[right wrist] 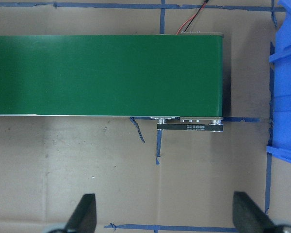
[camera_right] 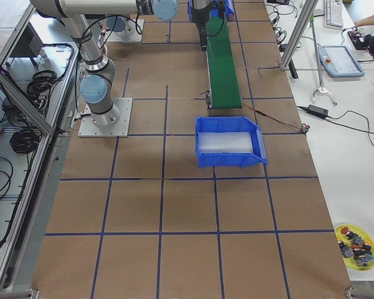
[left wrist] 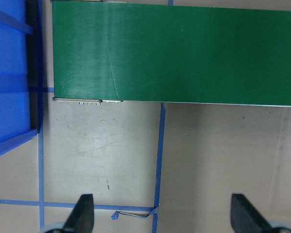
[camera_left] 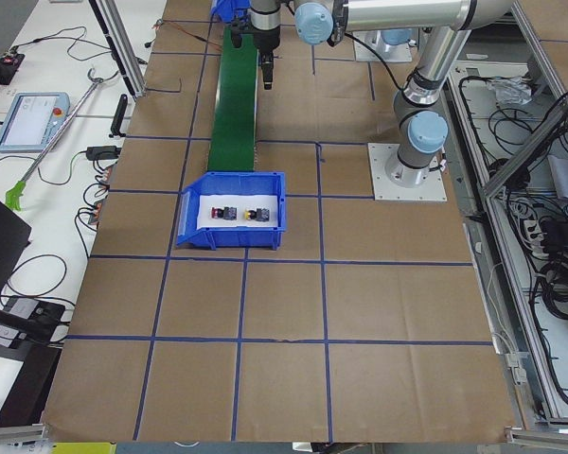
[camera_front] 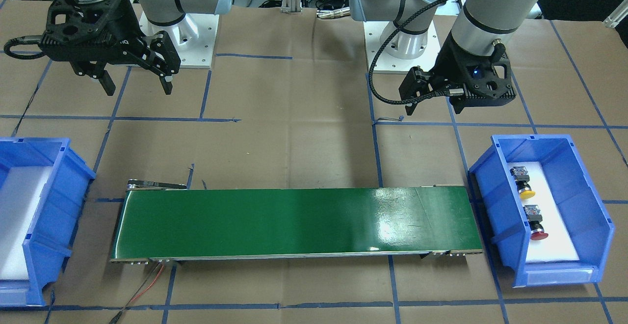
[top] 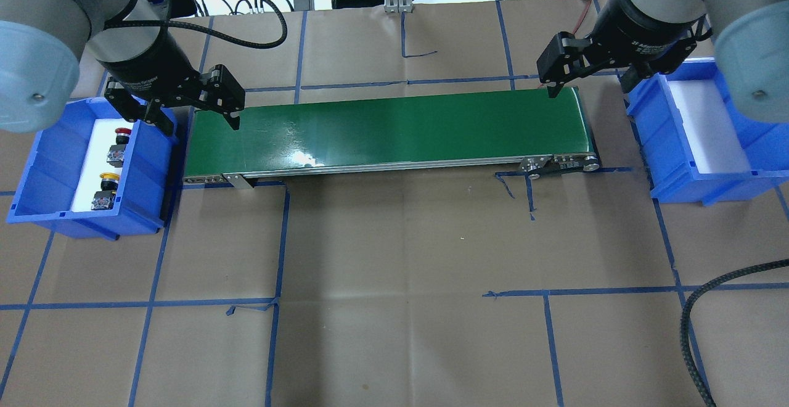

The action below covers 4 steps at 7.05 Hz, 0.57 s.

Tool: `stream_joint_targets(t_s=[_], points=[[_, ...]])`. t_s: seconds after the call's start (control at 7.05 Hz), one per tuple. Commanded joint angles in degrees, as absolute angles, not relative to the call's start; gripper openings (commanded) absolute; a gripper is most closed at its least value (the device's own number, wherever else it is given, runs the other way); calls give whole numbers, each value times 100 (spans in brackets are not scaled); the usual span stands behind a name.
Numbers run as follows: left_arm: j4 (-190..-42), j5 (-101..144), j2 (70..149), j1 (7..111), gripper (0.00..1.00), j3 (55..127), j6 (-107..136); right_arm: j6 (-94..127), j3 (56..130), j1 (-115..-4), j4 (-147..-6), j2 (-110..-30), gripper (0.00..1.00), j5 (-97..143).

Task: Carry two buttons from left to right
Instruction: 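Move the left gripper over the blue bin holding the buttons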

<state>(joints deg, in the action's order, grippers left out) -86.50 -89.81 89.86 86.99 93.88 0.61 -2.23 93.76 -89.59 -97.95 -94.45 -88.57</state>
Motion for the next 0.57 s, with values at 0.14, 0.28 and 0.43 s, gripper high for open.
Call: stream_joint_targets(t_s=[0.14,0.28,0.43], points=[[-8648,-9000,8939,8631,100,9352,53,-229,9360,-8956,-9773,-9448,100,-8842],[-8657,-9035,8904,8553,100,9352,-52,-229,9360,-8956,-9765,-9448,100,-8842],[-8649,-9053,8886,8326,100,9352,-305,-229,9352,-8956,-9765,-9448,100,-8842]])
